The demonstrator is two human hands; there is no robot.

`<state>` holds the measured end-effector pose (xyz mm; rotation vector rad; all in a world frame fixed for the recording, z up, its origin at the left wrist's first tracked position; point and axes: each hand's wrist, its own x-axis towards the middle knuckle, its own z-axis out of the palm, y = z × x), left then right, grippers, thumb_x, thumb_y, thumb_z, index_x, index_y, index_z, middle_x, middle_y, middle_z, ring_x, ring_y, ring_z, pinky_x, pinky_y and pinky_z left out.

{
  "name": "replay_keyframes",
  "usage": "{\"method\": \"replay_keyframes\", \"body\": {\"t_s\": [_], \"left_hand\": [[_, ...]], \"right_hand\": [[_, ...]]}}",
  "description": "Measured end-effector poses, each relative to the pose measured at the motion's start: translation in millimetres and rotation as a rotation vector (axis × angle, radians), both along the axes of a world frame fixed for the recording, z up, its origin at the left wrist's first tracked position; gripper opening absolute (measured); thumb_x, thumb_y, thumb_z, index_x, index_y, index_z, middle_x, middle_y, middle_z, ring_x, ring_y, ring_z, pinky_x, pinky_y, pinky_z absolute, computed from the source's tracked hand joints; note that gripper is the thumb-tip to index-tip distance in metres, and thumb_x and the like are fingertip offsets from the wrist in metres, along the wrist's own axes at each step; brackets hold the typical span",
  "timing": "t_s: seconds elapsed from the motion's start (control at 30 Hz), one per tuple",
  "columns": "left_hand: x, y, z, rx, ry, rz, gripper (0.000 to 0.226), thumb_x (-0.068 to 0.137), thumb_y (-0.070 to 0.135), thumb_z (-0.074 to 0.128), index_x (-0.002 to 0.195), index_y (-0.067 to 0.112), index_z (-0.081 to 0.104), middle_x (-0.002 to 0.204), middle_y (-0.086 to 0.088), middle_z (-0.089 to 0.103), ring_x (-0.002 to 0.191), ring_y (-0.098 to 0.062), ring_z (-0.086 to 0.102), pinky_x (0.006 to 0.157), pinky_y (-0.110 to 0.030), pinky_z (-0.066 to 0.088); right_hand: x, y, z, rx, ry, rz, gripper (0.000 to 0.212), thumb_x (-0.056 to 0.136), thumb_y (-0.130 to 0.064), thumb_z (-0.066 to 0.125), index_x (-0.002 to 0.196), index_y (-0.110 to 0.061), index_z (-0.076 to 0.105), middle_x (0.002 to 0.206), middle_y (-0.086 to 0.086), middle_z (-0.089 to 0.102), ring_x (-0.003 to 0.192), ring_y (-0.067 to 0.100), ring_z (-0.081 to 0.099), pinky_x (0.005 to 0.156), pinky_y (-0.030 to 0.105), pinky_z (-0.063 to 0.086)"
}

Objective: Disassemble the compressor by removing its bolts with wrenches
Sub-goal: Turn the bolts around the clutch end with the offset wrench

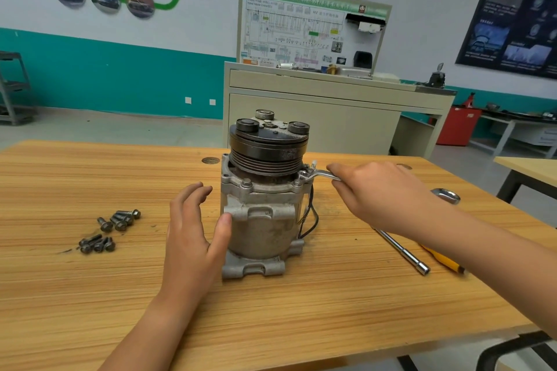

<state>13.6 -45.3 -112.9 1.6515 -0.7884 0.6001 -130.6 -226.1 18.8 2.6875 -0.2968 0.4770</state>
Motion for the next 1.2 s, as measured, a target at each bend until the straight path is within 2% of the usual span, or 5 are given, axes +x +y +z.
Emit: {"method": "replay_keyframes", "body": {"t_s": [0.27, 0.4, 0.63, 1.03, 1.2], "left_hand": [[0, -1, 0, 0.001, 0.0, -0.004, 0.058, 0.083, 0.046, 0.04, 0.127, 0.008, 0.047, 0.127, 0.008, 0.036, 0.112, -0.005, 0.042, 0.093, -0.025, 0.032], [1, 0, 0, 0.001, -0.005, -0.005, 0.058, 0.083, 0.046, 0.04, 0.127, 0.008, 0.047, 0.127, 0.007, 0.036, 0.111, -0.004, 0.041, 0.092, -0.025, 0.032], [-1, -1, 1, 0.012, -0.004, -0.003, 0.059, 0.083, 0.046, 0.039, 0.126, 0.006, 0.047, 0.127, 0.006, 0.036, 0.111, -0.009, 0.043, 0.094, -0.029, 0.033], [-1, -1, 1, 0.006, -0.01, -0.002, 0.057, 0.083, 0.045, 0.039, 0.125, 0.007, 0.049, 0.126, 0.007, 0.037, 0.11, -0.01, 0.045, 0.093, -0.035, 0.036], [0, -1, 0, 0.01, -0.019, -0.01, 0.057, 0.084, 0.045, 0.039, 0.124, 0.007, 0.049, 0.125, 0.009, 0.036, 0.108, -0.003, 0.043, 0.091, -0.017, 0.032]], "right_hand": [[-2, -8, 9, 0.054, -0.054, -0.097, 0.034, 0.099, -0.032, 0.029, 0.124, -0.022, 0.05, 0.074, 0.002, 0.052, 0.069, 0.022, 0.048, 0.054, 0.028, 0.037], [2, -3, 8, 0.068, 0.013, -0.111, 0.032, 0.098, -0.029, 0.03, 0.121, -0.021, 0.052, 0.089, 0.004, 0.061, 0.081, 0.024, 0.057, 0.065, 0.032, 0.047], [5, 3, 10, -0.071, 0.085, -0.161, 0.024, 0.097, -0.023, 0.031, 0.109, -0.016, 0.051, 0.059, -0.004, 0.033, 0.05, 0.01, 0.03, 0.041, 0.023, 0.023], [6, 8, 14, -0.077, 0.136, -0.191, 0.022, 0.096, -0.021, 0.03, 0.101, -0.012, 0.05, 0.058, -0.002, 0.034, 0.049, 0.012, 0.031, 0.043, 0.025, 0.028], [7, -3, 15, 0.01, 0.143, -0.185, 0.027, 0.096, -0.023, 0.029, 0.105, -0.014, 0.053, 0.061, -0.002, 0.038, 0.052, 0.009, 0.036, 0.044, 0.023, 0.028]]}}
